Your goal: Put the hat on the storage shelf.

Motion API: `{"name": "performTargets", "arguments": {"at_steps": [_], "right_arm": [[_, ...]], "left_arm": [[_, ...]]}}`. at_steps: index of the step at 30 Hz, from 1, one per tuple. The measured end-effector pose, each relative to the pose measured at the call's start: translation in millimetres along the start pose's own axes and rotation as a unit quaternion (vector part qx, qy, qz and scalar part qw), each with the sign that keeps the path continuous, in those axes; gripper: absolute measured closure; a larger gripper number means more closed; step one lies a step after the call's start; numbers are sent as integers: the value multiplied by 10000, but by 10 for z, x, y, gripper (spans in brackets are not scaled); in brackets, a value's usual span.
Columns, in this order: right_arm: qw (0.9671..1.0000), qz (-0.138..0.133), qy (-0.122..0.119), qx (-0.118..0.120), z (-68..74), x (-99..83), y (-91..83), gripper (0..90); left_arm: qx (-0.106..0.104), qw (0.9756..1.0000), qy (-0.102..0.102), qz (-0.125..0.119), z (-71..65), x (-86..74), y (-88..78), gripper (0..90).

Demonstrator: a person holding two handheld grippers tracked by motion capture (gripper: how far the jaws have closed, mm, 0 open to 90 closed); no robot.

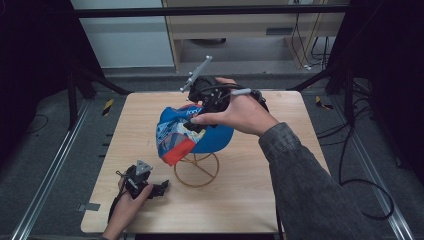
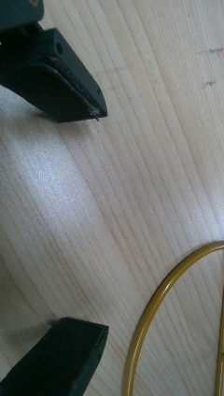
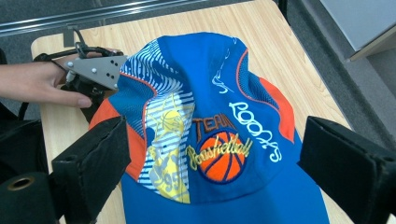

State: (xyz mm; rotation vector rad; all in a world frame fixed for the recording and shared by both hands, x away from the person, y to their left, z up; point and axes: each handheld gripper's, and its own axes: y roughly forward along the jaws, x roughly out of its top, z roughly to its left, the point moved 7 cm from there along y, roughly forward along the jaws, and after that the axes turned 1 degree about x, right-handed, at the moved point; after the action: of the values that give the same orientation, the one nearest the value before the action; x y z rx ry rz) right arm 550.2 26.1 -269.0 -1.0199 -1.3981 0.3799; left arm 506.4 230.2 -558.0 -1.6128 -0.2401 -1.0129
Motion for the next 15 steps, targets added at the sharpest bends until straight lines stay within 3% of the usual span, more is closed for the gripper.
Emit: {"name": "performTargets", "arguments": {"at_steps": [15], "right_arm": [[9997, -228, 95, -49, -44, -161, -176, 70]], "left_arm": [[5, 10000, 12, 3, 2, -1, 0, 0]]}}
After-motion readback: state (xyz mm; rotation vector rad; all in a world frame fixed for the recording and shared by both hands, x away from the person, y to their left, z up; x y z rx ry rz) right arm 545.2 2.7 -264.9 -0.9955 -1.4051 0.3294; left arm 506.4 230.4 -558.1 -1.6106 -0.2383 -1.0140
